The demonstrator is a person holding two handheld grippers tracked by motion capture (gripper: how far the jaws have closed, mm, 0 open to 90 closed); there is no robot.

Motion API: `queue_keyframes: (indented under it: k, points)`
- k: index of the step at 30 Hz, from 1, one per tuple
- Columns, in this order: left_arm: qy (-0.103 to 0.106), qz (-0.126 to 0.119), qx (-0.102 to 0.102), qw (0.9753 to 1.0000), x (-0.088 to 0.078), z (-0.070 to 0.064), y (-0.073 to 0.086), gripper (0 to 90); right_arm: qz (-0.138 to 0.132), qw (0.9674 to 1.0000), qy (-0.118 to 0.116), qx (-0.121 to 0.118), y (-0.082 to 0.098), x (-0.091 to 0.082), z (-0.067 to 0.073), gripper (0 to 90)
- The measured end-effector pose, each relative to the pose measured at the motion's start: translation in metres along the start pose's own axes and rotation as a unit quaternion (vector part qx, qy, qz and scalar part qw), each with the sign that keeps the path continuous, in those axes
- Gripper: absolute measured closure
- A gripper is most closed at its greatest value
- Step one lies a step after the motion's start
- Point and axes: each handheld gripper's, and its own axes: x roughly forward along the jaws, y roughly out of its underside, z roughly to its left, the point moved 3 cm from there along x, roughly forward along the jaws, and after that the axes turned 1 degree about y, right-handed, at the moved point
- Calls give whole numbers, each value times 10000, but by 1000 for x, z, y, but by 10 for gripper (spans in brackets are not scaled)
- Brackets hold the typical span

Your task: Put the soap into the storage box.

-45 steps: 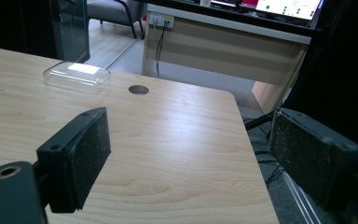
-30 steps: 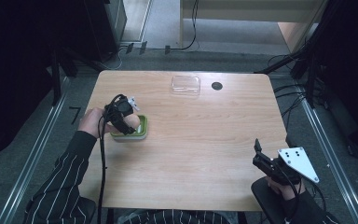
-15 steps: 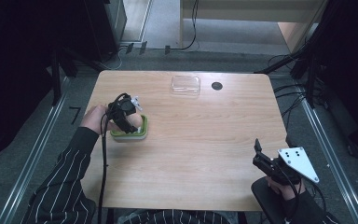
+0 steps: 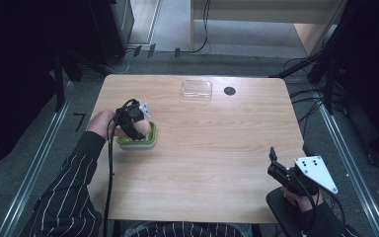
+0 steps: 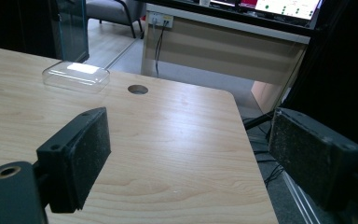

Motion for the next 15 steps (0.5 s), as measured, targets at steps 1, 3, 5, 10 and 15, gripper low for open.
queue_keyframes:
  k: [1,3,5,10,15]
  points:
    - [-14,-14,12,10000,1,1,0,336,0,10000,-1,0,0,0,0,135]
    - [-34,10,40,10000,3,3,1,336,0,10000,3,2,0,0,0,136]
    - [-35,-10,21,10000,5,5,2,336,-2,10000,4,5,0,0,0,135]
    - [24,-43,51,10000,10,7,5,336,3,10000,5,-1,0,0,0,136]
    - [63,-76,26,9999,12,9,7,336,5,10000,10,-1,0,0,0,135]
